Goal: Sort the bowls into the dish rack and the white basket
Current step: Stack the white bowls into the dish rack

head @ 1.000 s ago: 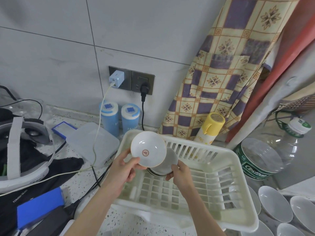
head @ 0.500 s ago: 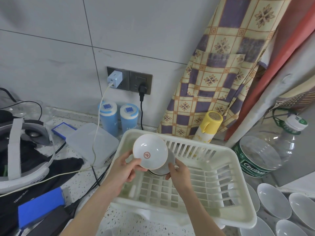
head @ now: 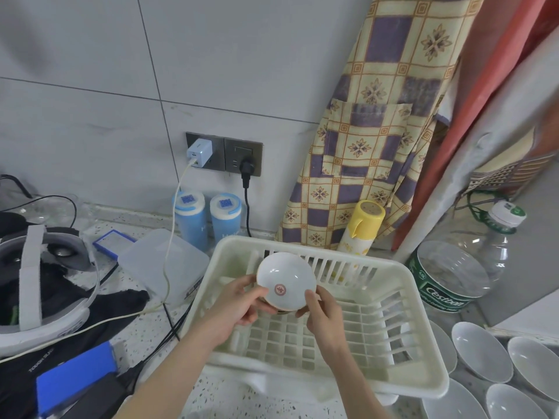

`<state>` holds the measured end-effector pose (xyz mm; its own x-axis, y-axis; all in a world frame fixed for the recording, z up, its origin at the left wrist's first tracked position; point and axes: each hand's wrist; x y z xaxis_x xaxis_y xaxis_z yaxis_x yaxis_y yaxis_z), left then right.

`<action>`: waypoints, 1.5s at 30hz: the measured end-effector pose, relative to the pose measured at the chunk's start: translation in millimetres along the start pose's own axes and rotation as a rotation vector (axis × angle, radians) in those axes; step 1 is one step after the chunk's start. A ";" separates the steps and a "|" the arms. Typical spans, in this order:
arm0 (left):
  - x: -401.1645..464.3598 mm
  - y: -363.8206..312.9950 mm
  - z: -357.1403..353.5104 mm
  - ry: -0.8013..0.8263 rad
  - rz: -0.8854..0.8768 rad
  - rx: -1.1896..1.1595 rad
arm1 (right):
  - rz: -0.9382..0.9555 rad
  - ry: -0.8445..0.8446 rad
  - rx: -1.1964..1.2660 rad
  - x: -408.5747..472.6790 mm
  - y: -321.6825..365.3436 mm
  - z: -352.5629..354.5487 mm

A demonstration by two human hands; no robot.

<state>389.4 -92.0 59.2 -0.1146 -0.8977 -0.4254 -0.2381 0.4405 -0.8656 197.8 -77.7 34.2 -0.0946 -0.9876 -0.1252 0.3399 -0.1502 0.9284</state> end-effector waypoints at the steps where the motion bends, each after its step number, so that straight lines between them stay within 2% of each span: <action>1: 2.1 0.2 -3.3 0.002 -0.003 0.004 | 0.002 0.003 -0.004 0.1 1.7 1.5; 8: 7.0 10.5 -11.7 -0.021 -0.097 0.028 | 0.020 0.038 -0.191 13.8 9.0 15.6; 13: 8.6 18.6 -12.5 -0.030 -0.174 0.140 | 0.031 0.064 -0.251 19.4 2.8 13.6; 20: 14.2 25.5 -6.1 -0.047 -0.248 0.305 | 0.048 0.077 -0.286 22.4 1.1 7.8; 23: 18.3 28.6 -3.3 -0.089 -0.249 0.340 | 0.032 0.081 -0.298 24.1 -0.3 6.0; 31: 25.5 36.5 7.0 -0.185 -0.287 0.606 | 0.014 0.103 -0.287 27.6 -1.9 2.5; 40: 28.2 38.2 6.7 -0.181 -0.302 0.611 | -0.030 0.067 -0.248 29.8 -5.2 -1.3; 45: 26.0 36.0 6.1 -0.125 -0.313 0.635 | -0.053 0.066 -0.246 31.2 -8.7 -1.2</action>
<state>383.7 -99.4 15.4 -0.0126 -0.9919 -0.1265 0.3697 0.1129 -0.9223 193.1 -107.2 21.8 -0.0597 -0.9777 -0.2015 0.5544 -0.2003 0.8078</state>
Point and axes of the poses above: each hand's wrist, its own x-axis towards the middle knuckle, its own z-axis out of the back of the hand, y = z × x, and after that the axes turned 15 degrees about -x, right-handed
